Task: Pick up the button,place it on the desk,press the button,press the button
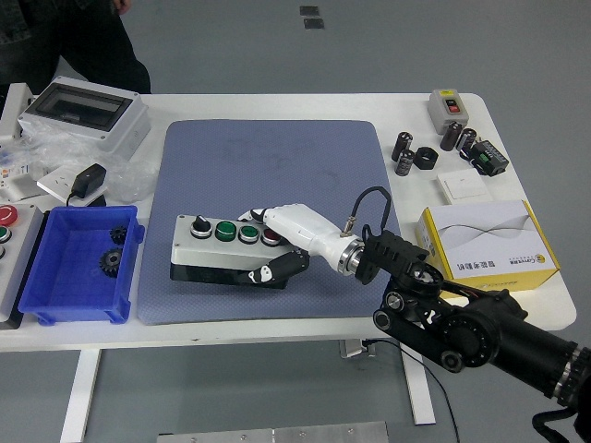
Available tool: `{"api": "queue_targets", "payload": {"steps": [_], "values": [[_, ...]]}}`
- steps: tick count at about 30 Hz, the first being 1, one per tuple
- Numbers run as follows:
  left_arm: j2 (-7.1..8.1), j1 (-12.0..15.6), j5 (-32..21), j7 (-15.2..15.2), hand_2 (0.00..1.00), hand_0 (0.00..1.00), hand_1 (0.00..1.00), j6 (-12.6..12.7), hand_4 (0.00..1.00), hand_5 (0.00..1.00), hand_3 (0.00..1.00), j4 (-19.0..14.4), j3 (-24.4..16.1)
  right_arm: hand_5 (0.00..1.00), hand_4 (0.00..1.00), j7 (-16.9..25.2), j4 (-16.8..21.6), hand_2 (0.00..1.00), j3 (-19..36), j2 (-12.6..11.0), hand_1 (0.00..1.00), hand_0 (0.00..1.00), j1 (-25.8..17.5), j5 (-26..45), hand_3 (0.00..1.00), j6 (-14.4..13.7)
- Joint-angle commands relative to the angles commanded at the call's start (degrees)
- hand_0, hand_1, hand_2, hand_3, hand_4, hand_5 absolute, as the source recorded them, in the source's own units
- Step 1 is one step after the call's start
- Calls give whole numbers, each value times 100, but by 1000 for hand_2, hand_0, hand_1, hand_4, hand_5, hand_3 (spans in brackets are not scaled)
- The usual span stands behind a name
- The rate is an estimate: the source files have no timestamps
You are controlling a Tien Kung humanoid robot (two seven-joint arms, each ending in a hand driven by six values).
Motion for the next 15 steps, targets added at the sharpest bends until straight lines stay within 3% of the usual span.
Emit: {"api": "queue_targets", "payload": {"steps": [6,8,9,14,15], "values": [[-13,10,-20,6,516,626,554,-1,556,180,613,-1,23,2,2,-34,-203,299,48,53,295,201,-28,-814,272,-369],[-14,8,-12,1,516,626,554,-2,556,180,613,1,16,2,2,-105,-236,299,31,59,295,201,-37,-1000,272,-367],[-14,6,-6,0,516,626,554,-2,555,179,613,1,11,2,63,-145,-248,326,24,62,389,257,-41,-1061,319,-352],[-14,2,14,-3,516,626,554,-3,555,179,613,2,-6,2,63,-395,-306,326,51,77,389,257,-66,-1234,319,-239],[-13,1,17,-3,516,625,554,-3,556,177,613,2,-8,2,111,-434,-326,483,57,80,496,350,-73,-1235,460,-216]]}}
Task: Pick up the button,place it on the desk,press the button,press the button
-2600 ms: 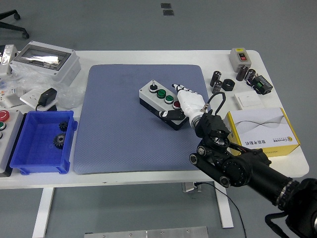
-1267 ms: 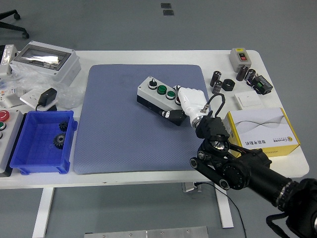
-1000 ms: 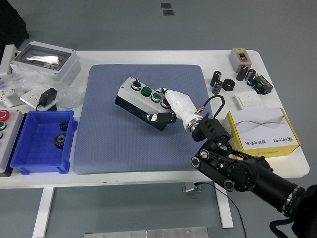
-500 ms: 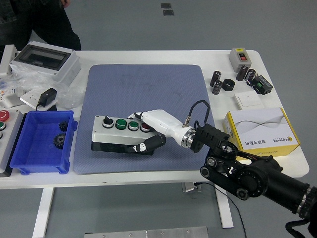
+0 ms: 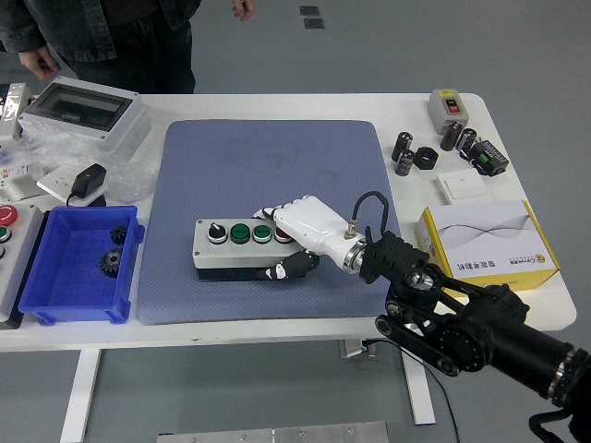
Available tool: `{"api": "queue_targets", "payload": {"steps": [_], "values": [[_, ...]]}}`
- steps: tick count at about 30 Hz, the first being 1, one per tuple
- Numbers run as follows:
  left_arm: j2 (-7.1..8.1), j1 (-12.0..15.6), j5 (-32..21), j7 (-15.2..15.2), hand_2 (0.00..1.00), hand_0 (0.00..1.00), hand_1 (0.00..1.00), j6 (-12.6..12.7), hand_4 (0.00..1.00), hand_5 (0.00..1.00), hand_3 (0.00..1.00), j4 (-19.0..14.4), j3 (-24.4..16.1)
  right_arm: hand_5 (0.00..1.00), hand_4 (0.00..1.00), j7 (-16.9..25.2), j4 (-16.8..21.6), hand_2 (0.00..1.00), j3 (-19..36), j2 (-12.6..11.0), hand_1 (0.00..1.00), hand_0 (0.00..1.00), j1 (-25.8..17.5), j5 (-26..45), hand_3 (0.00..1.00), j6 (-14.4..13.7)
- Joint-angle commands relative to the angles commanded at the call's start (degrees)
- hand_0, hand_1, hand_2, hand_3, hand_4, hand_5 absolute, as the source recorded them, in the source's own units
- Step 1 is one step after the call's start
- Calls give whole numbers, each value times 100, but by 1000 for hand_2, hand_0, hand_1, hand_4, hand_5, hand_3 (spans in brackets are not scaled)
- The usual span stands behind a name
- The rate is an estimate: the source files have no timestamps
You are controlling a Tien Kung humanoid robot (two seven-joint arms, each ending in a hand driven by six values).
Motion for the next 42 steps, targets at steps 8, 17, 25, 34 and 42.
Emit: {"api": "queue_targets", "payload": {"steps": [8,17,25,34,42], "values": [[-2,0,11,1,516,625,554,1,556,176,613,-1,-10,66,205,-183,-69,606,83,13,649,598,-72,-2,588,-8],[-13,-20,-18,8,515,625,553,3,555,176,613,-4,13,75,234,-255,-38,714,59,15,778,858,-92,37,658,-184],[8,-28,-18,26,515,625,553,5,554,175,613,-11,20,103,439,-300,-23,788,34,-1,818,912,-81,43,718,-222],[6,8,41,12,515,625,553,-8,554,174,614,-5,-14,101,459,-362,76,794,-87,-45,826,913,-148,638,737,-168],[7,25,60,5,514,624,552,-8,554,172,614,-2,-34,112,515,-477,175,815,-77,-67,829,901,-233,1474,885,-36]]}}
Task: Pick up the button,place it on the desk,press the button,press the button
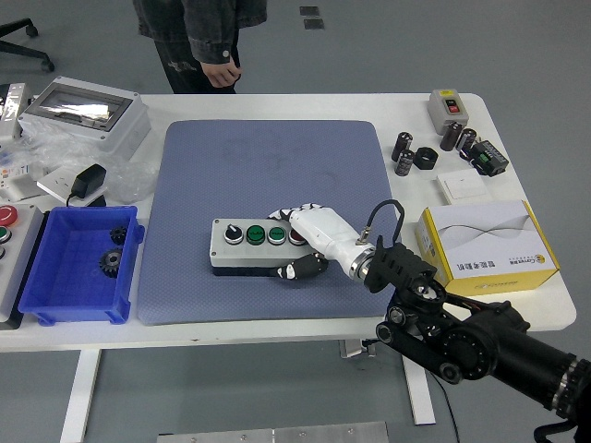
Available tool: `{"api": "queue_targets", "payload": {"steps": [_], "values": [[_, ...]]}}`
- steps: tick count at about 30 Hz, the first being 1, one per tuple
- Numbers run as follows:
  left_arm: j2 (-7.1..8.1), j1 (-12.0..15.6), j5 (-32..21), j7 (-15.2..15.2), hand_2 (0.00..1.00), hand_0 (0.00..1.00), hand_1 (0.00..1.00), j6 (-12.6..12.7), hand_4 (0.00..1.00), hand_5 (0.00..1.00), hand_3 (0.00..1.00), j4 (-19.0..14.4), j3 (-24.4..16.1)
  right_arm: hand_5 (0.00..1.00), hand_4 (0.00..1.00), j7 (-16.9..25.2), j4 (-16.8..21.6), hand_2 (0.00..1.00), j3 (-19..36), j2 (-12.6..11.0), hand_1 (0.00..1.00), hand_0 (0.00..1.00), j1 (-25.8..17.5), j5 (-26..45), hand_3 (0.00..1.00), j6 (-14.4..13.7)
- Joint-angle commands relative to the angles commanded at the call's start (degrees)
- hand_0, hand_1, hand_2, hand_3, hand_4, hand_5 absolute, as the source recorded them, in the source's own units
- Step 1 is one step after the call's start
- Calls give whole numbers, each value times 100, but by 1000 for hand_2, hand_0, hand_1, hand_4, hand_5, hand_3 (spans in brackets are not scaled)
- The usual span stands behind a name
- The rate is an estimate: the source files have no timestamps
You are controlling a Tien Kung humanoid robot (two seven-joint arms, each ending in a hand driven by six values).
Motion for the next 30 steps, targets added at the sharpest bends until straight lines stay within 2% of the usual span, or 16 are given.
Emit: {"api": "queue_targets", "payload": {"steps": [12,23,24,29,30], "values": [[5,4,-4,3,514,624,550,5,553,172,613,-4,-5,107,547,-14,24,842,70,3,835,884,-38,235,923,-59],[0,12,-6,-7,514,624,550,4,544,174,613,1,-3,104,554,-2,78,867,152,-16,836,879,-51,139,950,37],[1,12,-5,-9,515,624,553,4,545,172,613,2,-5,108,585,-5,102,886,169,-24,843,884,-54,124,992,60],[-2,13,-38,-31,515,624,553,-1,545,172,613,4,31,108,585,-43,232,886,257,-64,843,884,-75,-1,992,145],[-5,13,-50,-37,515,624,553,-3,546,171,613,4,43,107,665,-48,255,931,283,-71,861,890,-83,-36,998,158]]}}
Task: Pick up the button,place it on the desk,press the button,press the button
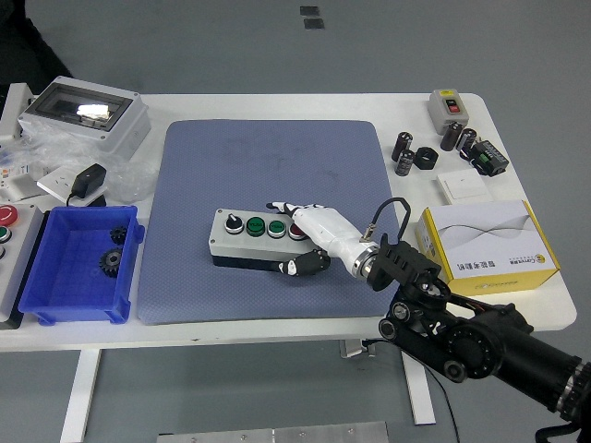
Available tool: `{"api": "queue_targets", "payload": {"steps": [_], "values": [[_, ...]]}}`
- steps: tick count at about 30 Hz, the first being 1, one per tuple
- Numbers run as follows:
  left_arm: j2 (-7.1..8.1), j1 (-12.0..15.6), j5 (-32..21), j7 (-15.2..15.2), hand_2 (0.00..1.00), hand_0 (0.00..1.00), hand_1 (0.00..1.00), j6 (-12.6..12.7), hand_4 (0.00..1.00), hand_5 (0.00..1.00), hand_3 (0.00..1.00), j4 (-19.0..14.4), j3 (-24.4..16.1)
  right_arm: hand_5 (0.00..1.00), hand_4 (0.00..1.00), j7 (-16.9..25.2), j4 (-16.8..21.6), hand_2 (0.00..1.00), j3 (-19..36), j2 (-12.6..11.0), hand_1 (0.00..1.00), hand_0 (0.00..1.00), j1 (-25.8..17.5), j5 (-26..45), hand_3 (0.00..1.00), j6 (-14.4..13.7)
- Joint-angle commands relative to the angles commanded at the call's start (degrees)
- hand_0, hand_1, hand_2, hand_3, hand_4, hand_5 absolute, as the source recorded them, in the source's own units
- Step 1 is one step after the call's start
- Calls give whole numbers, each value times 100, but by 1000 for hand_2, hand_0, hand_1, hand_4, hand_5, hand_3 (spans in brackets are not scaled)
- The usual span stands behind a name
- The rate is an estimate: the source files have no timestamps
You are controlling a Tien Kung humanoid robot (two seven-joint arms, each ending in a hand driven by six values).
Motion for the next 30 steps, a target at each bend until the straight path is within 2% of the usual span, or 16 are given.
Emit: {"api": "queue_targets", "payload": {"steps": [5,6,11,12,14,22,25,30], "values": [[-9,-6,-25,-17,515,624,553,-3,546,171,613,0,24,107,665,-4,45,931,59,-11,861,890,-15,-101,998,28],[-9,-8,-24,-18,513,623,550,-2,540,176,611,0,21,144,715,-5,40,943,58,-12,862,888,-16,-108,998,31],[-7,-5,-29,-19,513,623,550,0,540,176,611,0,20,144,715,-8,52,943,75,-24,862,888,-23,-150,998,58],[-9,-4,-32,-20,513,623,550,0,532,188,610,0,23,190,783,-9,98,956,95,-51,873,895,-30,-145,998,78],[-13,-2,-42,-23,513,623,550,0,532,188,610,0,29,190,783,-9,206,956,133,-113,873,895,-44,-104,998,122],[-22,19,-97,-24,513,623,550,8,526,196,610,0,63,195,795,128,1028,959,523,-597,878,896,-86,350,998,449],[-25,9,-99,-36,513,623,550,11,522,194,609,0,52,198,801,228,1380,960,704,-873,879,901,-91,560,998,580],[-25,17,-119,-42,512,623,549,18,519,195,607,0,54,201,807,330,1962,966,1138,-1384,885,904,-112,743,998,483]]}}
